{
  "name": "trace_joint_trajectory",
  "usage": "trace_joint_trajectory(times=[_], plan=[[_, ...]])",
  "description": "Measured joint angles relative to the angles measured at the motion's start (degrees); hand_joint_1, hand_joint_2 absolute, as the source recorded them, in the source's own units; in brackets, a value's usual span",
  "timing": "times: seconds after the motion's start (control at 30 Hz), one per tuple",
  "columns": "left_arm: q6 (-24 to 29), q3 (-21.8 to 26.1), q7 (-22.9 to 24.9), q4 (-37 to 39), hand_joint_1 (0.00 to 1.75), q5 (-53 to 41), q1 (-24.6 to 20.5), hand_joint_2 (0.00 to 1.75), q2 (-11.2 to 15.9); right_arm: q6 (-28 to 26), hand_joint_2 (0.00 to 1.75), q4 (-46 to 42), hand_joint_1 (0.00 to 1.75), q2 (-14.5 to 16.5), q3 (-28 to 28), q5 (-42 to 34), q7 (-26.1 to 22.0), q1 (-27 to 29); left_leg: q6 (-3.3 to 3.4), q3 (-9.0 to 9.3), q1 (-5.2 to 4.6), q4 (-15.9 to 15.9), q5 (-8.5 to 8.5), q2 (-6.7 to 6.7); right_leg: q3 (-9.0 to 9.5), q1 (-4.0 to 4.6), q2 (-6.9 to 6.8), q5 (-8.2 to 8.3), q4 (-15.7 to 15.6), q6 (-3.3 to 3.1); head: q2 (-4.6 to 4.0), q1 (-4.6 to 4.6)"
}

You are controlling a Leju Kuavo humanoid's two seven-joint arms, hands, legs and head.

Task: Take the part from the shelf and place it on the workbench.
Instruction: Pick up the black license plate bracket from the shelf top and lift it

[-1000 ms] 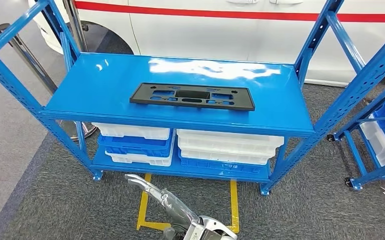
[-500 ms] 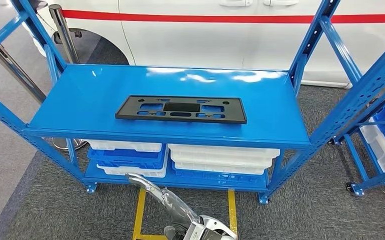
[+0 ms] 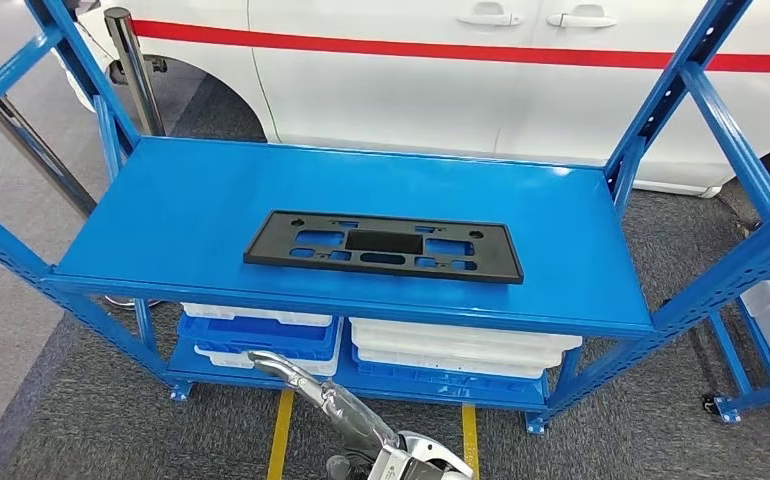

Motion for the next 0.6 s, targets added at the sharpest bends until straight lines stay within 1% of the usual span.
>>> trace_joint_trajectory(times=[0.03,0.07,0.1,0.13,0.17,0.2,0.23,0.3,0.33,0.37,0.4,0.43,0.47,0.5,0.53,0.57,0.6], plan=[[-0.08,-0.01,-0.04,0.0,0.0,0.01,-0.08,0.0,-0.06,0.05,0.0,0.03,0.0,-0.03,0.0,-0.01,0.02,0.02,-0.32,0.36,-0.04,-0.1,-0.53,-0.08,0.58,0.25,0.08,1.11,-2.05,-0.38,0.0,0.02],[-0.17,-0.01,-0.05,0.0,0.0,0.01,-0.13,0.0,-0.11,0.11,0.0,0.06,0.0,-0.06,0.0,-0.01,0.05,0.06,-0.67,0.74,-0.1,0.08,-0.75,-0.16,0.89,0.38,0.19,1.36,-3.03,-0.71,0.0,0.03],[-0.23,-0.01,-0.07,0.0,0.0,0.01,-0.21,0.0,-0.13,0.2,0.0,0.09,0.0,-0.08,0.0,-0.01,0.09,0.08,-1.06,1.11,-0.19,0.22,-0.81,-0.22,1.3,0.36,0.32,0.93,-3.34,-0.99,0.0,0.03],[-0.27,-0.01,-0.08,0.0,0.0,0.01,-0.27,0.0,-0.06,0.29,0.0,0.1,0.0,-0.04,0.0,-0.01,0.12,0.12,-1.35,1.42,-0.2,0.46,-0.9,-0.16,2.02,0.17,0.37,1.41,-3.83,-1.24,0.01,0.03],[-0.29,-0.01,-0.09,0.0,0.0,0.01,-0.27,0.0,-0.01,0.4,0.0,0.11,0.0,-0.01,0.0,0.0,0.15,0.12,-1.63,1.55,-0.19,1.36,-0.96,-0.09,2.78,-0.03,0.35,1.72,-4.32,-1.53,0.01,0.03],[-0.3,-0.01,-0.1,0.0,0.0,0.01,-0.31,0.0,0.04,0.51,0.0,0.11,0.0,0.04,0.0,0.0,0.15,0.06,-1.87,0.93,-0.15,2.87,-1.45,-0.01,3.51,-0.19,0.27,1.71,-4.59,-1.77,0.01,-0.02],[-0.33,-0.01,-0.11,0.0,0.0,0.01,-0.35,0.0,0.09,0.61,0.0,0.11,0.0,0.08,0.0,0.0,0.15,0.04,-2.09,-0.42,-0.04,5.42,-2.5,0.08,4.12,-0.3,0.18,1.6,-4.77,-1.91,0.01,-0.02],[-0.38,-0.01,-0.13,0.0,0.0,0.01,-0.44,0.0,0.09,0.74,0.0,0.12,0.0,0.11,0.0,0.0,0.16,0.01,-2.55,-4.87,0.13,12.15,-5.68,0.16,4.69,-0.31,0.07,0.93,-4.86,-2.08,0.01,-0.06],[-0.39,-0.01,-0.14,0.0,0.0,0.01,-0.42,0.0,0.09,0.78,0.0,0.13,0.0,0.11,0.0,0.0,0.16,0.04,-2.77,-6.91,0.23,14.53,-6.9,0.18,5.01,-0.32,0.09,0.54,-4.86,-2.05,0.0,-0.05],[-0.39,-0.01,-0.14,0.0,0.0,0.01,-0.39,0.0,0.09,0.79,0.0,0.13,0.0,0.11,0.0,0.0,0.16,0.05,-2.97,-8.23,0.32,15.25,-7.08,0.19,5.46,-0.35,0.16,0.1,-4.86,-1.99,0.0,-0.06],[-0.39,-0.01,-0.14,0.0,0.0,0.01,-0.31,0.0,0.09,0.79,0.0,0.13,0.0,0.11,0.0,0.0,0.16,0.06,-3.12,-8.59,0.43,13.99,-5.88,0.19,6.06,-0.39,0.26,-0.37,-4.86,-1.89,0.0,-0.06],[-0.39,-0.01,-0.14,0.0,0.0,0.01,-0.2,0.0,0.09,0.8,0.0,0.13,0.0,0.11,0.0,0.0,0.16,0.06,-3.26,-8.13,0.55,10.96,-3.4,0.2,6.79,-0.44,0.35,-0.91,-4.86,-1.73,0.0,-0.07],[-0.39,-0.01,-0.13,0.02,0.0,0.01,-0.04,0.0,0.1,0.8,0.0,0.14,0.0,0.1,0.0,0.0,0.16,0.06,-3.26,-7.32,0.65,7.22,-0.29,0.23,7.42,-0.47,0.4,-1.48,-4.86,-1.5,0.0,-0.04],[-0.39,-0.01,-0.13,0.05,0.0,0.01,0.1,0.0,0.1,0.79,0.0,0.17,0.0,0.09,0.0,0.0,0.18,0.06,-3.12,-6.7,0.6,4.05,1.74,0.31,7.97,-0.44,0.44,-2.01,-4.81,-1.18,0.0,-0.04],[-0.4,-0.01,-0.13,0.09,0.0,0.01,0.14,0.0,0.1,0.78,0.0,0.2,0.0,0.09,0.0,0.0,0.21,0.04,-2.71,-6.24,0.48,1.96,3.24,0.38,8.26,-0.39,0.44,-2.47,-4.79,-0.82,0.0,-0.03],[-0.41,-0.01,-0.14,0.13,0.0,0.01,0.14,0.0,0.1,0.76,0.0,0.23,0.0,0.09,0.0,0.0,0.23,0.03,-2.18,-6.12,0.34,1.1,3.79,0.43,8.44,-0.36,0.44,-2.77,-4.68,-0.42,0.0,-0.01],[-0.43,-0.01,-0.15,0.15,0.0,0.01,0.07,0.0,0.1,0.74,0.0,0.26,0.0,0.1,0.0,0.0,0.25,0.01,-1.64,-6.07,0.18,0.99,3.48,0.44,8.63,-0.31,0.45,-2.91,-4.55,-0.06,0.0,-0.02]])
